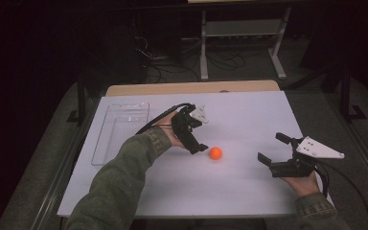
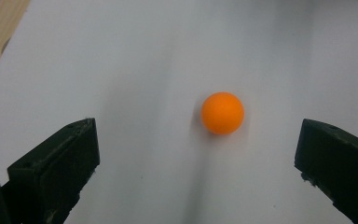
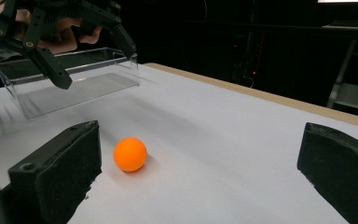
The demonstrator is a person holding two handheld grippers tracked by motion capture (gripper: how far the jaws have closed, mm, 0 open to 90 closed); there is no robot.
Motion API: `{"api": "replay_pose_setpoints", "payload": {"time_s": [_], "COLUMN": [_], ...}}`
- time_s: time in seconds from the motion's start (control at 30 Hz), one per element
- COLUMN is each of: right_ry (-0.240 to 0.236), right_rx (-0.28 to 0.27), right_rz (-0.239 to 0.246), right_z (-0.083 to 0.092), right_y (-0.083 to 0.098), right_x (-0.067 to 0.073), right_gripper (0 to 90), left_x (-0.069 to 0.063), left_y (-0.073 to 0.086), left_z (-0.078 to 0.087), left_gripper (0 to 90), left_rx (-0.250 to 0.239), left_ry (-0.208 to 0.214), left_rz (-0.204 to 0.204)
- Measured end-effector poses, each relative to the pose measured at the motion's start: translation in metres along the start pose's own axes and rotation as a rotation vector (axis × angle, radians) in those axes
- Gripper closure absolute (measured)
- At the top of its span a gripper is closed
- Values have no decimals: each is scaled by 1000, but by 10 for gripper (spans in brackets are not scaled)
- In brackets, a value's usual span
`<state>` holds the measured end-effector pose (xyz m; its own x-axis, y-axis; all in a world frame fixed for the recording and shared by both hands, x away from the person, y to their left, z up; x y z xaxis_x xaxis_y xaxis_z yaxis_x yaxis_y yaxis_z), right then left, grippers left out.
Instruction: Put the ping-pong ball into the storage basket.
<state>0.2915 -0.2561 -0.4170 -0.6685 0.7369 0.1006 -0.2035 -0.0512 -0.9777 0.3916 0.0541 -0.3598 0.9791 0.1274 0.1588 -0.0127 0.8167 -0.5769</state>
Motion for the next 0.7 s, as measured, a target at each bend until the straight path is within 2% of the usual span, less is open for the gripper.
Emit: {"api": "replay_pose_setpoints", "payload": {"time_s": [0.7], "right_ry": [-1], "right_rx": [-1], "right_rz": [-1], "right_z": [1], "right_y": [0], "right_x": [0], "right_gripper": [0], "left_x": [-3], "left_y": [-3], "left_z": [-19], "left_gripper": [0], "left_rx": [19], "left_ry": [36], "left_rz": [-17]}}
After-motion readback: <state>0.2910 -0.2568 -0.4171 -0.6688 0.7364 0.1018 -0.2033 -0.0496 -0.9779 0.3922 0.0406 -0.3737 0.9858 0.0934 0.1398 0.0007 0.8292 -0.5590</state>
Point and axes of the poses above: each handheld gripper's, and its own axes: z roughly backward along the jaws, y roughly out of its underside, x roughly to its left, the point moved 2 cm from there along -z, roughly forward along the jaws, and after that the axes turned 3 degrees about -z, right-handed, at the moved point
